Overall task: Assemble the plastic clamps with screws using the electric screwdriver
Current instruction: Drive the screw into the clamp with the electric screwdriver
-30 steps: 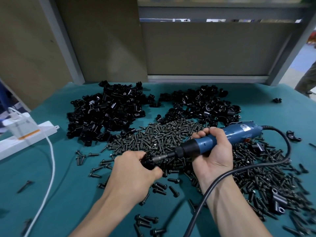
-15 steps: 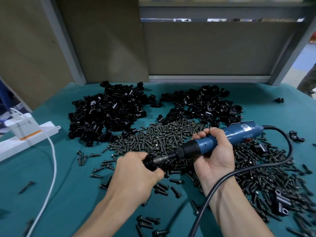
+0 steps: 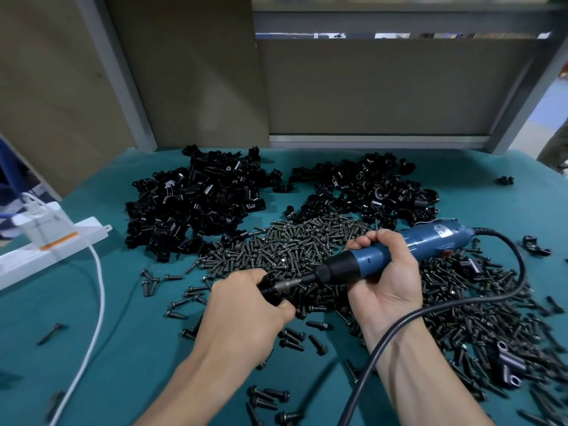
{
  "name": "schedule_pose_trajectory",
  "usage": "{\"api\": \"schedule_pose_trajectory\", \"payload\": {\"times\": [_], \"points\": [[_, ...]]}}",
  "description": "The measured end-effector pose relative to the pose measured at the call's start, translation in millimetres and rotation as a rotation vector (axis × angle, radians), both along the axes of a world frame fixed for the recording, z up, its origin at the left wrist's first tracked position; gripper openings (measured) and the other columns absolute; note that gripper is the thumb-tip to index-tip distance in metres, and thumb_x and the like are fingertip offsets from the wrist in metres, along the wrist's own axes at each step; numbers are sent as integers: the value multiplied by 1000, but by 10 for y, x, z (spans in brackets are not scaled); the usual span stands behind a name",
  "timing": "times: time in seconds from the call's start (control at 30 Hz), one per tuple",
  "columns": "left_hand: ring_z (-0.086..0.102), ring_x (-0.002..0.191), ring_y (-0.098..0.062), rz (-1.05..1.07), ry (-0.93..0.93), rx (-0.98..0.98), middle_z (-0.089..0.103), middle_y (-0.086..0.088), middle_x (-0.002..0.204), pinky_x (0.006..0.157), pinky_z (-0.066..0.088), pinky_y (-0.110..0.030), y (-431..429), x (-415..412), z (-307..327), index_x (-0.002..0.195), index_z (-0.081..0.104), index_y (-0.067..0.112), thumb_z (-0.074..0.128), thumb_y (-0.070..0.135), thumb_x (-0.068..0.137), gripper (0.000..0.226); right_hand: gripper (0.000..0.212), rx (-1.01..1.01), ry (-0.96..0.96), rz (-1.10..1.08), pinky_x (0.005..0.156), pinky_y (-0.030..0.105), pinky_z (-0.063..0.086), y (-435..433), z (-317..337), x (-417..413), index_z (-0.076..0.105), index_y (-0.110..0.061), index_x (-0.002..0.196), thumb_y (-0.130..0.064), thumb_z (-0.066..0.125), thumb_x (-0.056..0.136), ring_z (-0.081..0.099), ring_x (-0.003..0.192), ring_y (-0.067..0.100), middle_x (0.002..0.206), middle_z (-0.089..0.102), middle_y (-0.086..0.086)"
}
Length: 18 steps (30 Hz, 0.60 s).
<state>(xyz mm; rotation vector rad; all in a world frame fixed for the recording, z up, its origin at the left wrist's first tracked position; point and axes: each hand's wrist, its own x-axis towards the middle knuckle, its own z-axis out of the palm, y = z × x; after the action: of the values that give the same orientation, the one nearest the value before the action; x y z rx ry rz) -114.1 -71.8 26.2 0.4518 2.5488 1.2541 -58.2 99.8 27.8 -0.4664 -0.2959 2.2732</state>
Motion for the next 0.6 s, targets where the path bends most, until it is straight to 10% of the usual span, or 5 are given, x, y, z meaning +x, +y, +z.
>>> {"api": "schedule_pose_trajectory", "payload": {"times": [0.27,0.6], "points": [[40,29,-6,-10,-115,25,55,7,52,35,30,-14,5,-28,-19,120,64,-2,84,22,79,52,16,128,107,34,65,29,55,30,26,-4,55,-11,87,3,60,85,57,60,15,73,58,3],[43,34,-11,-79,-65,35,56,9,46,35,33,-18,-12,-69,2,76,67,28,81,22,75,15,24,130,146,126,65,29,54,106,-24,0,60,-13,95,1,64,76,56,61,16,73,57,3]]}}
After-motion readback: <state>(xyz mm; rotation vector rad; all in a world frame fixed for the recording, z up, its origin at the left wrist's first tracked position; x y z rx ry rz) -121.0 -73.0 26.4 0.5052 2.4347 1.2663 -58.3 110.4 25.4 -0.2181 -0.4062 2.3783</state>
